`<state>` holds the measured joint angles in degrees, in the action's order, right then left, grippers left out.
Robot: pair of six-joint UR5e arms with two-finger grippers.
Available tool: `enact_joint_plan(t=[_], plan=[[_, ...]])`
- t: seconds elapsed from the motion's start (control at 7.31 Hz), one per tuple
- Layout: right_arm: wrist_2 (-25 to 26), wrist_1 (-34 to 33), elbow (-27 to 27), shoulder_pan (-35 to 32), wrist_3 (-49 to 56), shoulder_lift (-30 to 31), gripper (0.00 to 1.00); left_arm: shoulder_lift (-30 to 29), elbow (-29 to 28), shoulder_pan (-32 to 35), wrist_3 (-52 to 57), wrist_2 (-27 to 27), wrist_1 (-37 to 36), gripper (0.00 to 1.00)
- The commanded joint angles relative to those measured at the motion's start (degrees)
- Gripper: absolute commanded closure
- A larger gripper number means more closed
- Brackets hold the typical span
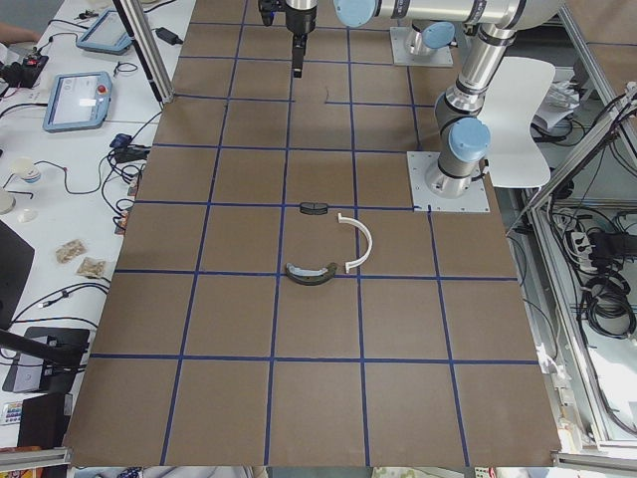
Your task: Place bearing gear from tray to pile
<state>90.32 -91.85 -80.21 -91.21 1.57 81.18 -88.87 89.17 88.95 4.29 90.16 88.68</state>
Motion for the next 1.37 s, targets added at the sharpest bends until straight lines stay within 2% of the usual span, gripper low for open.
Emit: enact_joint_plan(t=[0.0,0.14,0.41,0.68,0.96,1.23], plan=[[1.43,-0.33,0.15,0.68,8.98,-0.06,0.00,-0.08,-0.13,0.00,0.02,-0.07,-0.09,0.00],[1.87,-0.17,0.14,3.29,17.24,-0.06,0.00,-0.08,-0.13,0.00,-0.07,0.02,-0.09,0.00],[1.70,0.62,0.14,13.55,33.25,0.38,0.00,-0.16,-0.13,0.00,-0.07,-0.33,-0.09,0.00],[1.61,0.71,-0.03,21.65,36.91,1.25,0.00,-0.08,-0.13,0.00,-0.07,-0.33,-0.09,0.00],[0.92,0.54,-0.90,33.66,40.78,0.74,0.00,0.01,0.13,0.00,-0.07,-0.33,-0.09,0.00],[1.70,-0.34,-3.44,43.53,42.90,-4.51,0.00,0.19,0.57,0.00,0.02,-0.33,-0.09,0.00]])
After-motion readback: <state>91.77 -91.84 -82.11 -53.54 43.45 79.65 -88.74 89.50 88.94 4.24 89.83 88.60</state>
